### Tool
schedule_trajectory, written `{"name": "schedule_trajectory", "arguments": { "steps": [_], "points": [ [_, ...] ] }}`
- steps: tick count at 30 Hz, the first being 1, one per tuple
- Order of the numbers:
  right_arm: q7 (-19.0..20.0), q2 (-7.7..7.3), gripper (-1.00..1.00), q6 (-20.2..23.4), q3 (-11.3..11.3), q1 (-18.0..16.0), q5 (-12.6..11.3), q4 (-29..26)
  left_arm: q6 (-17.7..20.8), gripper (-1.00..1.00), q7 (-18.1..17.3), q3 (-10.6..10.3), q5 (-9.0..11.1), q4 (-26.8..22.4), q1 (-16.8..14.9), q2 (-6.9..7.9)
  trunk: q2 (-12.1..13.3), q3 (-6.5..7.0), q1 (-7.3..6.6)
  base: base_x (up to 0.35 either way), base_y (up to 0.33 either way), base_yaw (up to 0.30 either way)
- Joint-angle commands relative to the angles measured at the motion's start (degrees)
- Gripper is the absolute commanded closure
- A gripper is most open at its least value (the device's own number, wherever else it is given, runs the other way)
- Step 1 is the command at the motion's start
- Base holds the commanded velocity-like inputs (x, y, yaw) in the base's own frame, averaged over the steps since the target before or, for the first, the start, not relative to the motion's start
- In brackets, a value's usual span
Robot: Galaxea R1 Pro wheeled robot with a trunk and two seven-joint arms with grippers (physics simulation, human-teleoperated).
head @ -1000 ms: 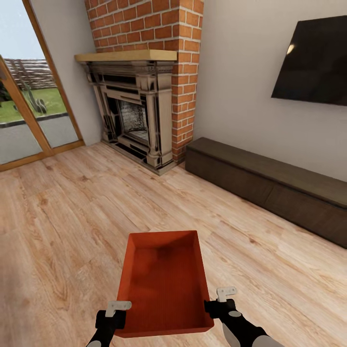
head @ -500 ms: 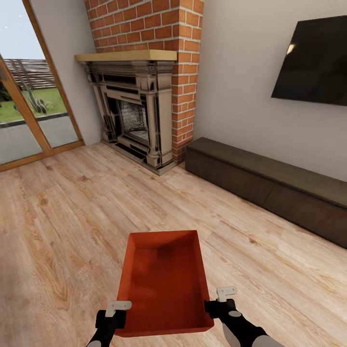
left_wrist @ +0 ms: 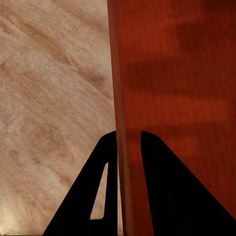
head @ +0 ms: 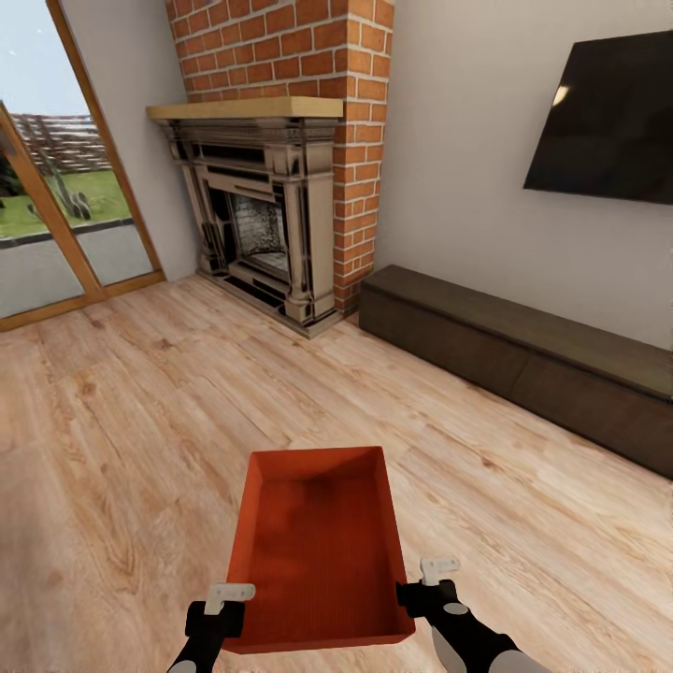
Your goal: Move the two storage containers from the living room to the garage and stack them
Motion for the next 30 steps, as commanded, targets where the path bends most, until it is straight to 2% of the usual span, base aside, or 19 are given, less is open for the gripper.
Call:
{"name": "schedule_trajectory", "arguments": {
  "steps": [1, 8, 24, 30],
  "points": [
    [-0.7, -0.27, 1.0, -0.2, -0.1, 0.0, 0.2, 0.1, -0.2, 1.0, 0.8, 1.1, -0.4, -0.1, -0.1, 0.01, 0.0, -0.04, -0.03, -0.134, 0.0, 0.0],
    [-0.7, -0.27, 1.0, -0.3, -0.1, 0.0, 0.2, 0.1, -0.2, 1.0, 0.8, 1.1, -0.4, -0.1, -0.1, 0.01, 0.0, -0.04, -0.03, -0.035, 0.0, 0.044],
    [-0.7, -0.27, 1.0, -0.3, -0.1, 0.0, 0.2, 0.1, -0.2, 1.0, 0.8, 1.1, -0.4, -0.1, -0.1, 0.01, 0.0, -0.04, -0.03, -0.001, 0.0, 0.269],
    [-0.7, -0.27, 1.0, -0.4, -0.1, 0.0, 0.2, 0.1, -0.2, 1.0, 0.8, 1.1, -0.4, -0.1, -0.1, 0.01, 0.0, -0.04, -0.03, -0.017, -0.012, 0.09]
  ]
}}
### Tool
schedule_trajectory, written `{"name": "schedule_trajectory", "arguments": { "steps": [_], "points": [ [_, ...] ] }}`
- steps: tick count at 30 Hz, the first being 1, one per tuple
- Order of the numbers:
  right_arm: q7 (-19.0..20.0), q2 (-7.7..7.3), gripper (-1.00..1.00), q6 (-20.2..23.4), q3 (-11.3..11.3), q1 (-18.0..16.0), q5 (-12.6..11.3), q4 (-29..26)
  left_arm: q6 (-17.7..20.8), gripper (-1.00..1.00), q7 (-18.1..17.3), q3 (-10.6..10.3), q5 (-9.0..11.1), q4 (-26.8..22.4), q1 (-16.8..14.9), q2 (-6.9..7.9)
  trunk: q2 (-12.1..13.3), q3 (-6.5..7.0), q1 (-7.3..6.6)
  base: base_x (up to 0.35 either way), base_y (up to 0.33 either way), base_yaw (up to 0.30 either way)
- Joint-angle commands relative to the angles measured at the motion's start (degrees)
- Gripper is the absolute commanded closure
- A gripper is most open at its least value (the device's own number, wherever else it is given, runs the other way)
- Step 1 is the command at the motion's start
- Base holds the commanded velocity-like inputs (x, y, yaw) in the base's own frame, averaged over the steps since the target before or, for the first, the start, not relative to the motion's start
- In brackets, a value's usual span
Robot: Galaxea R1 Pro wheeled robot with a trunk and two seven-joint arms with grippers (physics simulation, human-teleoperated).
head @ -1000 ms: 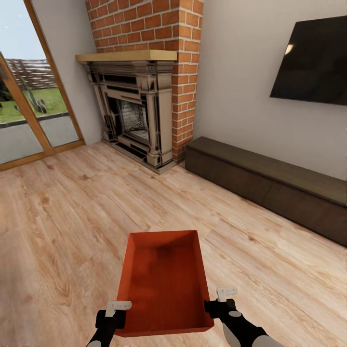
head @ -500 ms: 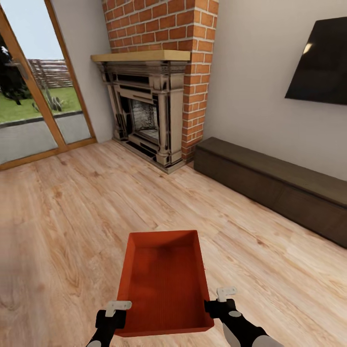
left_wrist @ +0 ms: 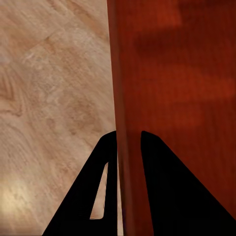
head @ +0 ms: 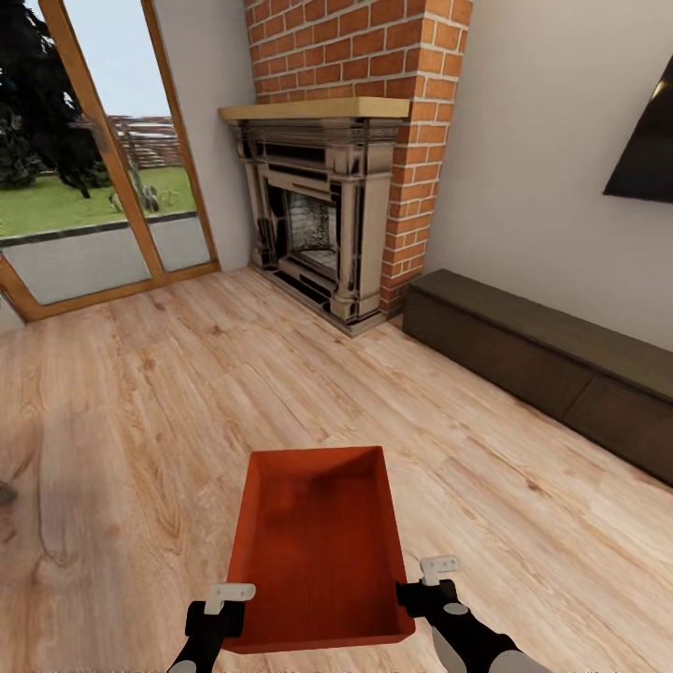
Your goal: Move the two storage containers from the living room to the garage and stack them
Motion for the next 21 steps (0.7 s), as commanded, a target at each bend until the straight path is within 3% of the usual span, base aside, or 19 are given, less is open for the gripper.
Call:
{"name": "schedule_trajectory", "arguments": {
  "steps": [1, 21],
  "points": [
    [-0.7, -0.26, 1.0, -0.2, -0.2, 0.0, 0.2, 0.1, -0.2, 1.0, 0.9, 1.0, -0.3, 0.0, 0.0, 0.01, 0.0, -0.04, -0.02, -0.136, -0.078, 0.02],
    [-0.7, -0.26, 1.0, -0.2, -0.2, 0.0, 0.2, 0.1, -0.2, 1.0, 0.9, 1.0, -0.4, 0.0, 0.0, 0.01, 0.0, -0.04, -0.02, -0.297, -0.164, 0.002]
  ]
}}
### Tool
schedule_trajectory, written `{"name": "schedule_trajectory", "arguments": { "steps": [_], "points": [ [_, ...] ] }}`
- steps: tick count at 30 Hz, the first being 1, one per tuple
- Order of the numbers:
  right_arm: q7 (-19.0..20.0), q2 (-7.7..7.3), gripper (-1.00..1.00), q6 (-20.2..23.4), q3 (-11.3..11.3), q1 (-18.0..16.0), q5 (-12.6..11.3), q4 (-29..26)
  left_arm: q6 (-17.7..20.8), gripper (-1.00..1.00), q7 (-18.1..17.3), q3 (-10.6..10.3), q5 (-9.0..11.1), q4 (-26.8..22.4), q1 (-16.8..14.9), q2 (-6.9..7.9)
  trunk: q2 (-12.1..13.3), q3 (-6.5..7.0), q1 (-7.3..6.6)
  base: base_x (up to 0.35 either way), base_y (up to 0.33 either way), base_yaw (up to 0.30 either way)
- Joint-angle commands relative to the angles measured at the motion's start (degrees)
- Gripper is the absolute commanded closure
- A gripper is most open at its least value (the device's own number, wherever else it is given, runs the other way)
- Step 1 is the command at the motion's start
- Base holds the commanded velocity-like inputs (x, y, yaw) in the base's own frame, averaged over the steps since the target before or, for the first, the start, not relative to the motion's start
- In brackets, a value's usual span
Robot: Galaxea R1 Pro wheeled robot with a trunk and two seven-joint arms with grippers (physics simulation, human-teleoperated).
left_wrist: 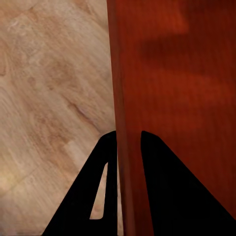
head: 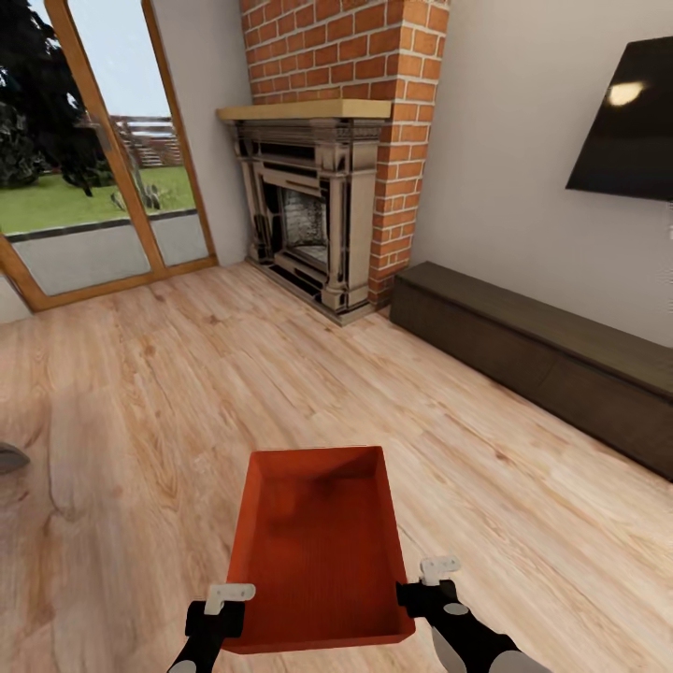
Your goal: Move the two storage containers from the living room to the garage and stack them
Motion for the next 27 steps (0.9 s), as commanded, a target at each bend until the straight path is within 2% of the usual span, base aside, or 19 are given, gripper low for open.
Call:
{"name": "schedule_trajectory", "arguments": {
  "steps": [1, 16, 27],
  "points": [
    [-0.7, -0.24, 1.0, -0.1, -0.2, 0.0, 0.3, 0.1, -0.3, 1.0, 0.9, 0.9, -0.2, 0.0, 0.0, 0.03, 0.0, -0.04, -0.04, -0.307, -0.216, 0.0],
    [-0.7, -0.24, 1.0, -0.2, -0.2, 0.0, 0.3, 0.1, -0.3, 1.0, 0.9, 0.9, -0.2, 0.0, 0.0, 0.03, 0.0, -0.04, -0.04, -0.289, -0.237, 0.004],
    [-0.7, -0.24, 1.0, -0.2, -0.2, 0.0, 0.3, 0.1, -0.3, 1.0, 0.9, 0.9, -0.2, 0.0, 0.0, 0.03, 0.0, -0.04, -0.04, -0.071, -0.066, 0.227]
  ]
}}
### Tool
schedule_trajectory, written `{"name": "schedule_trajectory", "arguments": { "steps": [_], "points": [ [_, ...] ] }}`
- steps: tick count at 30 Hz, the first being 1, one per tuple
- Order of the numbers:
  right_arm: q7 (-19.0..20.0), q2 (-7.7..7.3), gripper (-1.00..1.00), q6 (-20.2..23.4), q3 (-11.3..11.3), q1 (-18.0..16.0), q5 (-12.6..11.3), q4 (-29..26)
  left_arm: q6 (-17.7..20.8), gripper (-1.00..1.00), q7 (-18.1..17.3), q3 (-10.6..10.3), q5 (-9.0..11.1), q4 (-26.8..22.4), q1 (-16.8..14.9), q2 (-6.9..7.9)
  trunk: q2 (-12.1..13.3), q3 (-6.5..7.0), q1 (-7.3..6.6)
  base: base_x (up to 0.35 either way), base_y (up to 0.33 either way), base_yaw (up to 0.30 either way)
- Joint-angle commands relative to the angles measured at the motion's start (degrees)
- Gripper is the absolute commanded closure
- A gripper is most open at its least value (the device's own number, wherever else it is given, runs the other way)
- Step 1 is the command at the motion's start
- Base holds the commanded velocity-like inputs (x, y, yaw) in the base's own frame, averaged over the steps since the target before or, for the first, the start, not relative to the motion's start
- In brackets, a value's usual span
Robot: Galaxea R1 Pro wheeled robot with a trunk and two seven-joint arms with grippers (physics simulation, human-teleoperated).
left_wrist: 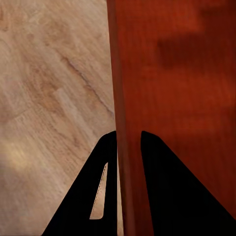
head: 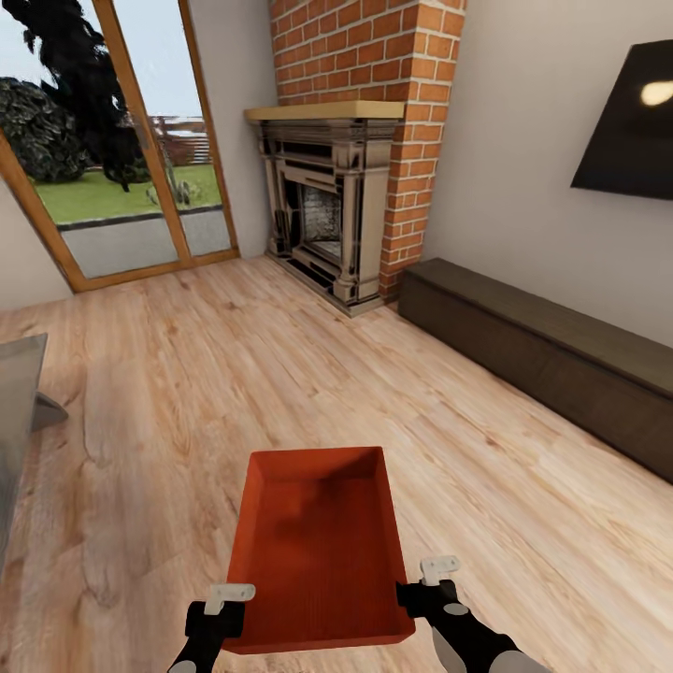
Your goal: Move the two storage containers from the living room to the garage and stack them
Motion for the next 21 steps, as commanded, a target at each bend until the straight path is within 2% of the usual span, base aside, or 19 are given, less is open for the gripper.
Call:
{"name": "schedule_trajectory", "arguments": {
  "steps": [1, 21],
  "points": [
    [-0.7, -0.25, 1.0, -0.2, -0.2, 0.0, 0.3, 0.0, -0.3, 1.0, 0.9, 0.9, -0.1, 0.0, 0.0, 0.02, 0.0, -0.04, -0.01, -0.004, -0.004, 0.282],
    [-0.7, -0.25, 1.0, -0.2, -0.2, 0.0, 0.3, 0.0, -0.3, 1.0, 0.9, 0.9, -0.1, 0.0, 0.0, 0.02, 0.0, -0.04, -0.01, 0.0, 0.0, 0.285]
  ]
}}
